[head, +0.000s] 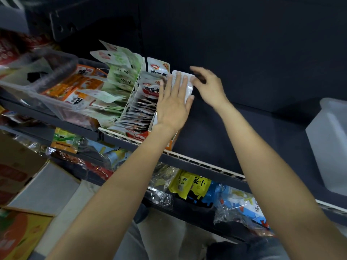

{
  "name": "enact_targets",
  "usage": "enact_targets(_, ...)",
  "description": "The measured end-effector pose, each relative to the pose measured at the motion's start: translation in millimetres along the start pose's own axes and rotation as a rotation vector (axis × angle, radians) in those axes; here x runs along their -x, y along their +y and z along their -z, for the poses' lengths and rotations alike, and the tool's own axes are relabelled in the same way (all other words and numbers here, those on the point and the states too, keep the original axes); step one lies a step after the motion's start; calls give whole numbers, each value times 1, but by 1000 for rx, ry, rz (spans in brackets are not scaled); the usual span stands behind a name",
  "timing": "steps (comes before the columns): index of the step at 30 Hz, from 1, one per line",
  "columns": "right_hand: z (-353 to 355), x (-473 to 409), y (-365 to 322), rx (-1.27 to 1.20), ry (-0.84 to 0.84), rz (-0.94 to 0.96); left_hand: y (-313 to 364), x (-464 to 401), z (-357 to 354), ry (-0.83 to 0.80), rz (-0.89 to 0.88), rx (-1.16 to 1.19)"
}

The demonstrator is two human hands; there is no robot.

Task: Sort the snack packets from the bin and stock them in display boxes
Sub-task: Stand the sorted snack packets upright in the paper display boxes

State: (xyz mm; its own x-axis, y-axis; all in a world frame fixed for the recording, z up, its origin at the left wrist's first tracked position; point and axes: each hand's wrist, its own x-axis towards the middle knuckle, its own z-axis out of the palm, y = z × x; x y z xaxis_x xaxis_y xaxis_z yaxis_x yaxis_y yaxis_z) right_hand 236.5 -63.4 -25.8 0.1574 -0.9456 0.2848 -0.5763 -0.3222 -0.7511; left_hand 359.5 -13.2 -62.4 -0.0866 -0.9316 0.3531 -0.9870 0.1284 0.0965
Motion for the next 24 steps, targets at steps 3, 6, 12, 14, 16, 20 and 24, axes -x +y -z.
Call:
enact_targets(3,-1,14,9,-76,106,9,-1,1,-2,-27,-77,101)
enact_targets(6,-5,24,13,-49,99,66,-4,1,0,-13,-77,143)
enact_targets(12,-2,22,8,-63,188,15,0,-14,11,25,6,109)
enact_targets(14,-1,20,6,-24,186,6,4,-21,11,14,19,67)
enact_targets(16,0,18,6,40,169,5,7,-23,9,-4,42,24)
enact_targets(20,4,16,4,89,91,5,10,-22,3,-10,33,-9)
enact_targets(24,10,22,0,94,62,15,7,-22,12,-13,3,45)
